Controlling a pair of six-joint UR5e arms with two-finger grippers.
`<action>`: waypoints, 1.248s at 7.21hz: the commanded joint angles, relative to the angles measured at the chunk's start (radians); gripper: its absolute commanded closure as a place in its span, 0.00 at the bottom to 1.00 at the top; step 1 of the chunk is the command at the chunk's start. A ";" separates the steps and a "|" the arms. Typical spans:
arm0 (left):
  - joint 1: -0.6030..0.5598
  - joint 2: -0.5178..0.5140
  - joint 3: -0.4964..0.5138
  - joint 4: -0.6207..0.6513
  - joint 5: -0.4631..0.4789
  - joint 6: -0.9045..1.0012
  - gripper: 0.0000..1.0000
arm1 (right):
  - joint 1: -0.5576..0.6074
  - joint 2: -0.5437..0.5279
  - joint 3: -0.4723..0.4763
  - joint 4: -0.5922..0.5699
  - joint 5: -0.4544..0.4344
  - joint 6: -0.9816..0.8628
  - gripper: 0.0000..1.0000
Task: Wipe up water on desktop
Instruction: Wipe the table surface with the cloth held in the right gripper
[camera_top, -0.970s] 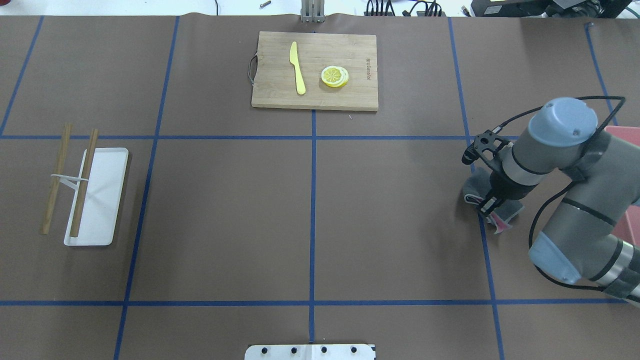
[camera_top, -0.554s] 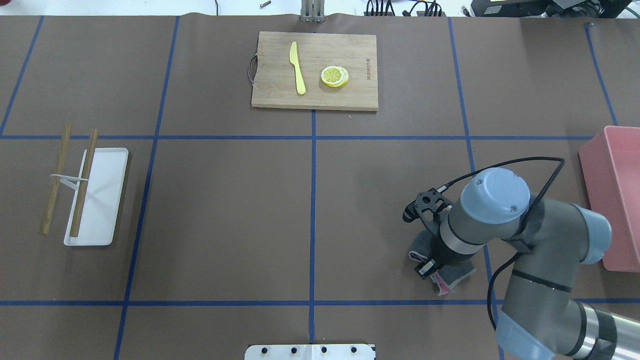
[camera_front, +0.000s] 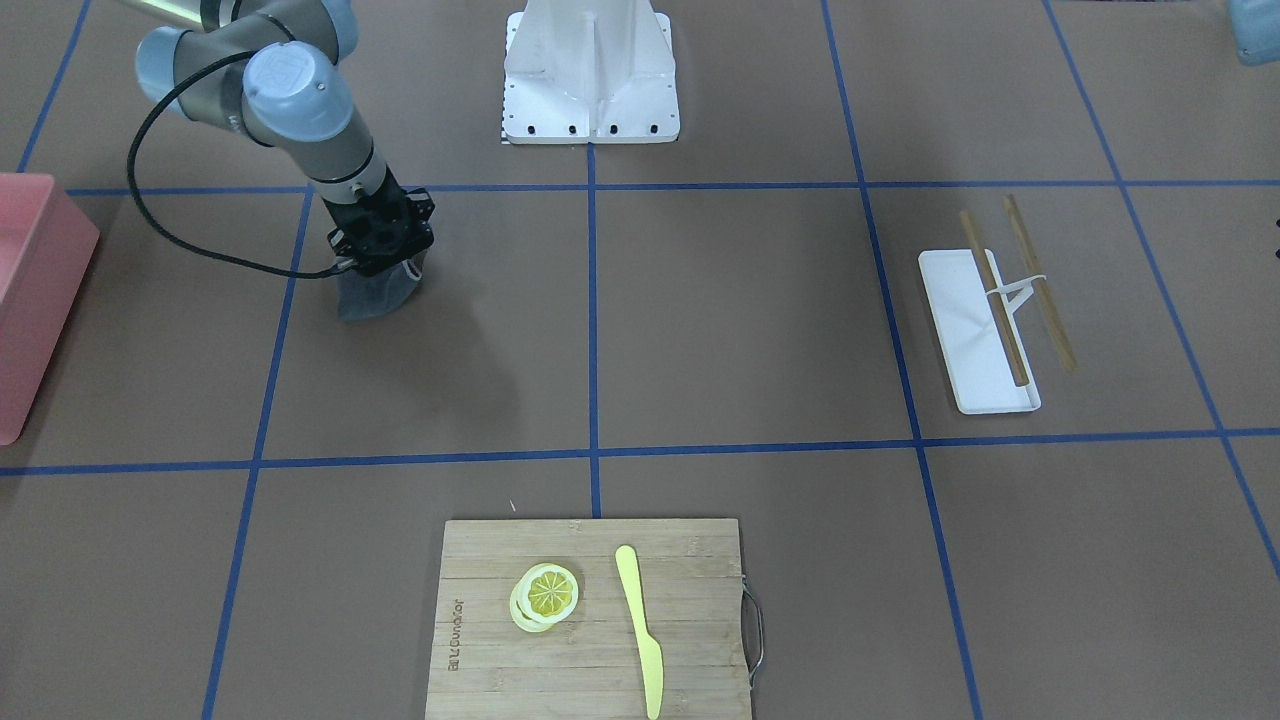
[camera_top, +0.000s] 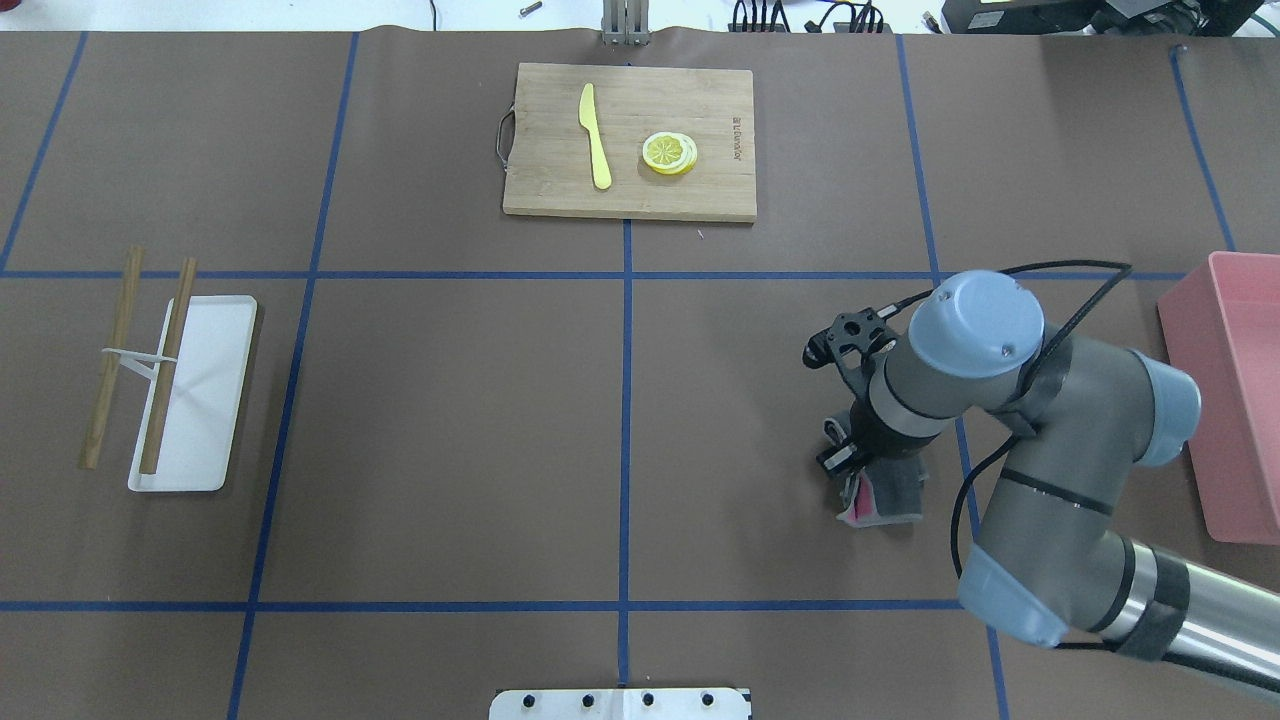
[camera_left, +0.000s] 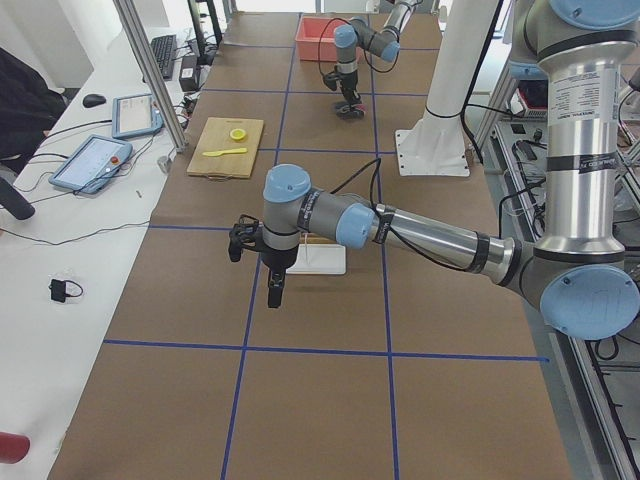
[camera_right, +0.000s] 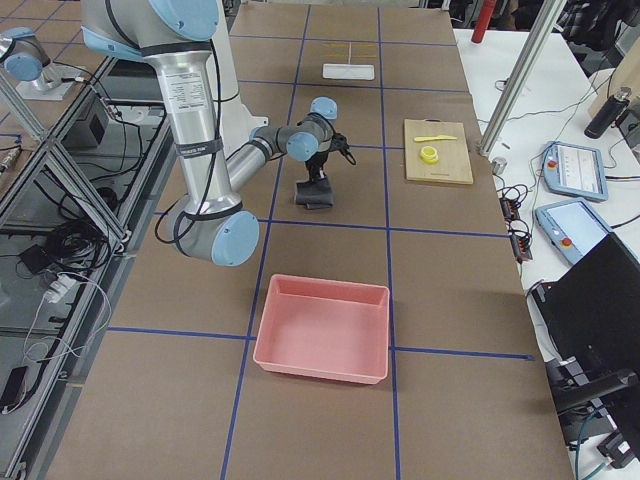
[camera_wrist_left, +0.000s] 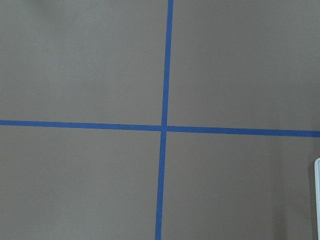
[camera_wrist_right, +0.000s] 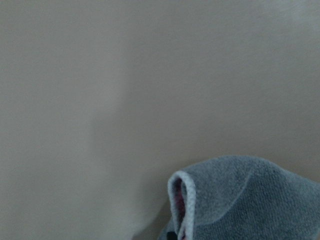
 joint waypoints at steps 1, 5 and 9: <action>-0.007 -0.030 -0.006 0.042 -0.002 0.000 0.02 | 0.117 0.001 -0.108 0.003 0.038 -0.159 1.00; -0.011 -0.056 -0.014 0.068 -0.002 0.000 0.02 | 0.307 -0.031 -0.204 -0.022 0.078 -0.447 1.00; -0.011 -0.055 -0.006 0.068 -0.002 0.001 0.02 | 0.526 -0.051 -0.115 -0.026 0.311 -0.500 1.00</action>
